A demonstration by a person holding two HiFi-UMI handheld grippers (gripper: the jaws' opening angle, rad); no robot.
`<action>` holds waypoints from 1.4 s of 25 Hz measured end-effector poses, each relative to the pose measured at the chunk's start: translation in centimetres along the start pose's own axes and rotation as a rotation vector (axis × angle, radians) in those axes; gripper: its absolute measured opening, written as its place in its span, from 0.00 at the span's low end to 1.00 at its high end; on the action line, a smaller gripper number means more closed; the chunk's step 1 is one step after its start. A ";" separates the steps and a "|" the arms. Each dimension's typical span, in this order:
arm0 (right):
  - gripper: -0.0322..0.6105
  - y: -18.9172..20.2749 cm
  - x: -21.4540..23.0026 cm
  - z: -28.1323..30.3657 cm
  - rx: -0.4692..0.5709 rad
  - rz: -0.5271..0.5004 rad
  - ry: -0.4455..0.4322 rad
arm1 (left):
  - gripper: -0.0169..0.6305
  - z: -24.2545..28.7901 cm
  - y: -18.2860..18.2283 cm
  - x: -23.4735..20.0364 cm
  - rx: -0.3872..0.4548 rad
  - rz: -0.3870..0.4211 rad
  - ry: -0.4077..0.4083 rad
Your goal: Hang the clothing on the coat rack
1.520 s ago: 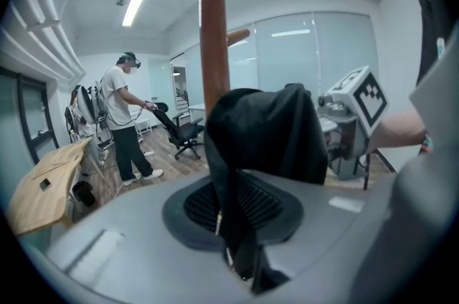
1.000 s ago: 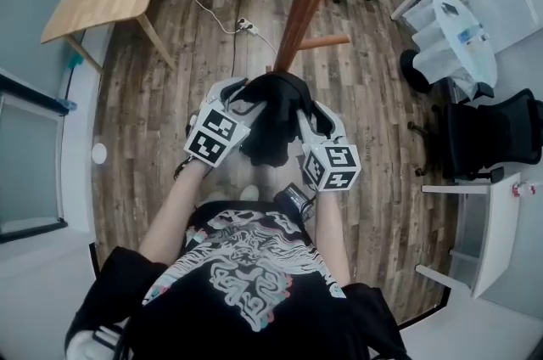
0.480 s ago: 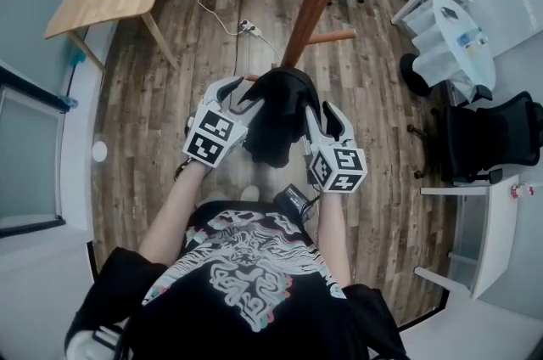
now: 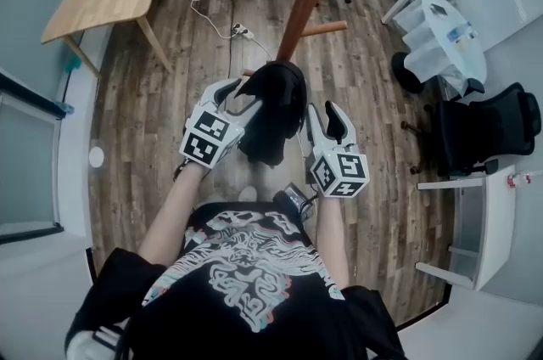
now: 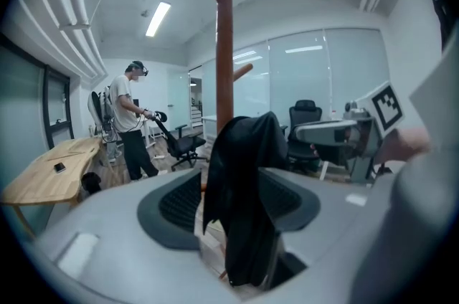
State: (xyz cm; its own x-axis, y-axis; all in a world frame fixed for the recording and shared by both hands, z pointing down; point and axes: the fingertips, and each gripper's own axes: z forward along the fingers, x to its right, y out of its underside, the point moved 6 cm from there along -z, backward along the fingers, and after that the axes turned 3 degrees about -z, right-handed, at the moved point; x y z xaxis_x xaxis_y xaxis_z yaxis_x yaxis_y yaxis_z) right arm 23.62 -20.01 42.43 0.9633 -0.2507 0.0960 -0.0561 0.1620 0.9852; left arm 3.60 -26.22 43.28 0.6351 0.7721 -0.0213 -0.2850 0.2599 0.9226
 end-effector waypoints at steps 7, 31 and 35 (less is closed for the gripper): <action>0.20 -0.4 -1.6 -2.5 0.040 -0.028 0.001 | 0.11 -2.6 -0.1 1.1 0.042 -0.017 0.035; 0.05 2.3 -15.9 -14.6 -0.021 -0.085 0.096 | 0.01 -19.5 4.3 4.5 0.192 0.000 0.104; 0.05 3.6 -19.3 -17.8 -0.033 -0.081 0.115 | 0.01 -23.2 6.5 6.0 0.194 -0.009 0.128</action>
State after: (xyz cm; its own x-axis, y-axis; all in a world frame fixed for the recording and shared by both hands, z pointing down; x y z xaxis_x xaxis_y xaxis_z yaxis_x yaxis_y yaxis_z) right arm 9.52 2.43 41.54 0.9881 -0.1538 -0.0026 0.0301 0.1770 0.9837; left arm -11.04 -6.45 40.21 0.5370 0.8409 -0.0676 -0.1282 0.1606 0.9787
